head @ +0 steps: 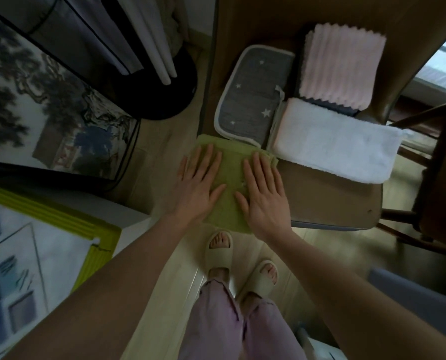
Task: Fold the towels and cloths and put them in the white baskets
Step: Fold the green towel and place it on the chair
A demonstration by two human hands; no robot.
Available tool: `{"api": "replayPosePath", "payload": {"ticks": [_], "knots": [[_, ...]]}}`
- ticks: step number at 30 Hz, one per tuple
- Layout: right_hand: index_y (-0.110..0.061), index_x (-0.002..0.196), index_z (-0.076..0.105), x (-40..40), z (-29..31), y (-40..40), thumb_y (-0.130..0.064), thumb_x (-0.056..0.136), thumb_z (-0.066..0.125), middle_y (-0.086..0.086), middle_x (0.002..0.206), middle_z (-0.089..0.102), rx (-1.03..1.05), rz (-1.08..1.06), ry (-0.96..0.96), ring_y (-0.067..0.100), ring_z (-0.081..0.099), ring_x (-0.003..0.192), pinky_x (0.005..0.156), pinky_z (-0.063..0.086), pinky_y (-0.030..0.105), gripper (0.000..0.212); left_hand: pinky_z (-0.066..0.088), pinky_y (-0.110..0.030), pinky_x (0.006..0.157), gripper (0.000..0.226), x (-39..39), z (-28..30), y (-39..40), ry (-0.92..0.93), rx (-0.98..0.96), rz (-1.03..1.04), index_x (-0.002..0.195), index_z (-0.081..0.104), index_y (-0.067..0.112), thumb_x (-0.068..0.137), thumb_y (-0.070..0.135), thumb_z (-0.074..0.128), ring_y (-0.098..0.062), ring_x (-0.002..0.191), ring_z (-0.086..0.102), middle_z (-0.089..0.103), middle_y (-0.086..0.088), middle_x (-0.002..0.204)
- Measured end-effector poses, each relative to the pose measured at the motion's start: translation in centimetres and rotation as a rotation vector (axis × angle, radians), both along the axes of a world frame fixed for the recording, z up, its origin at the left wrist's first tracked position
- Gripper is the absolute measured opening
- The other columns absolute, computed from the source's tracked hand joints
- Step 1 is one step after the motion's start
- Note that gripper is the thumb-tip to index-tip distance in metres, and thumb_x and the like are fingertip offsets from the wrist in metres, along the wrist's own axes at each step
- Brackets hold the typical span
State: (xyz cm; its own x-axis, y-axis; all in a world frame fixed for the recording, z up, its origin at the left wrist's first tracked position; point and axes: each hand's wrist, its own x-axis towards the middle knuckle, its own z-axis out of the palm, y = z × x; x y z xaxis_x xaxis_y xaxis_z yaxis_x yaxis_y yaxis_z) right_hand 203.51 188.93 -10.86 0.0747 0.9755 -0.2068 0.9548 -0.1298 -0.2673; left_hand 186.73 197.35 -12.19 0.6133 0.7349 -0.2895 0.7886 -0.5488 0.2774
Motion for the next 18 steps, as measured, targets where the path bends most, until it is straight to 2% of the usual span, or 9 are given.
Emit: {"api": "replayPosePath", "payload": {"ticks": [2, 5, 7, 9, 10, 12, 14, 16, 18], "knots": [[-0.012, 0.155, 0.013, 0.5, -1.1, 0.2, -0.051, 0.101, 0.021, 0.009, 0.163, 0.004, -0.040, -0.006, -0.006, 0.019, -0.002, 0.150, 0.121, 0.004, 0.043, 0.067, -0.001, -0.045, 0.120, 0.071, 0.3, -0.7, 0.9, -0.003, 0.013, -0.010, 0.152, 0.001, 0.020, 0.095, 0.060, 0.010, -0.019, 0.148, -0.006, 0.000, -0.002, 0.161], [-0.013, 0.156, 0.009, 0.7, -1.6, 1.2, -0.052, 0.100, 0.017, 0.007, 0.163, -0.001, -0.064, -0.050, 0.007, 0.018, -0.006, 0.150, 0.122, -0.002, 0.044, 0.068, -0.006, -0.042, 0.119, 0.071, 1.0, -0.9, 2.6, -0.004, 0.003, -0.048, 0.152, -0.003, 0.023, 0.093, 0.060, 0.010, -0.015, 0.146, -0.014, -0.012, 0.004, 0.158], [-0.015, 0.156, 0.007, 0.4, -1.3, 1.5, -0.053, 0.100, 0.017, 0.006, 0.163, -0.003, -0.119, -0.065, 0.014, 0.018, -0.009, 0.150, 0.121, -0.004, 0.044, 0.068, -0.008, -0.043, 0.119, 0.071, 1.0, -0.3, 3.3, 0.048, -0.071, -0.077, 0.152, -0.008, 0.024, 0.095, 0.060, 0.013, -0.013, 0.144, -0.021, -0.018, 0.005, 0.158], [-0.017, 0.156, 0.000, 0.4, -0.1, 1.6, -0.052, 0.101, 0.019, 0.006, 0.162, -0.010, -0.206, -0.046, 0.036, 0.018, -0.015, 0.148, 0.121, -0.008, 0.043, 0.068, -0.006, -0.047, 0.120, 0.071, 1.1, 1.0, 3.6, 0.144, -0.164, -0.099, 0.154, -0.007, 0.022, 0.099, 0.054, 0.025, -0.017, 0.146, -0.019, -0.017, 0.002, 0.160], [-0.018, 0.155, -0.003, 0.7, 0.9, 1.8, -0.051, 0.101, 0.022, 0.006, 0.162, -0.013, -0.253, -0.030, 0.066, 0.018, -0.017, 0.148, 0.121, -0.008, 0.042, 0.068, -0.003, -0.050, 0.120, 0.070, 1.4, 2.1, 3.9, 0.182, -0.202, -0.107, 0.155, -0.001, 0.020, 0.100, 0.049, 0.032, -0.021, 0.148, -0.012, -0.011, 0.000, 0.161], [-0.019, 0.155, 0.000, 1.5, 4.0, 2.0, -0.046, 0.102, 0.028, 0.008, 0.162, -0.011, -0.274, -0.019, 0.120, 0.021, -0.008, 0.150, 0.122, -0.002, 0.039, 0.066, 0.015, -0.050, 0.118, 0.058, 2.4, 5.0, 4.6, 0.201, -0.269, -0.120, 0.151, 0.025, 0.014, 0.100, 0.039, 0.040, -0.027, 0.145, 0.019, 0.020, -0.010, 0.158], [-0.018, 0.155, 0.010, 2.9, 7.9, 1.5, -0.041, 0.102, 0.036, 0.011, 0.163, 0.000, -0.229, -0.083, 0.161, 0.028, 0.014, 0.148, 0.119, 0.016, 0.040, 0.064, 0.038, -0.037, 0.102, 0.041, 3.9, 8.6, 5.2, 0.199, -0.319, -0.134, 0.134, 0.048, 0.009, 0.100, 0.033, 0.042, -0.029, 0.124, 0.047, 0.050, -0.014, 0.137], [-0.013, 0.151, 0.022, 5.1, 11.5, 0.5, -0.030, 0.100, 0.044, 0.013, 0.160, 0.015, -0.220, -0.199, 0.198, 0.035, 0.037, 0.135, 0.107, 0.033, 0.042, 0.058, 0.040, -0.030, 0.088, 0.037, 6.1, 12.7, 5.5, 0.237, -0.375, -0.177, 0.129, 0.052, 0.007, 0.101, 0.029, 0.042, -0.029, 0.117, 0.052, 0.054, -0.014, 0.132], [-0.012, 0.143, 0.034, 7.8, 14.7, -1.0, -0.024, 0.098, 0.048, 0.010, 0.151, 0.031, -0.226, -0.322, 0.199, 0.035, 0.051, 0.120, 0.092, 0.045, 0.041, 0.049, 0.042, -0.033, 0.090, 0.038, 8.8, 16.6, 5.3, 0.270, -0.372, -0.249, 0.133, 0.050, 0.007, 0.102, 0.028, 0.041, -0.029, 0.117, 0.052, 0.054, -0.014, 0.133]]}}
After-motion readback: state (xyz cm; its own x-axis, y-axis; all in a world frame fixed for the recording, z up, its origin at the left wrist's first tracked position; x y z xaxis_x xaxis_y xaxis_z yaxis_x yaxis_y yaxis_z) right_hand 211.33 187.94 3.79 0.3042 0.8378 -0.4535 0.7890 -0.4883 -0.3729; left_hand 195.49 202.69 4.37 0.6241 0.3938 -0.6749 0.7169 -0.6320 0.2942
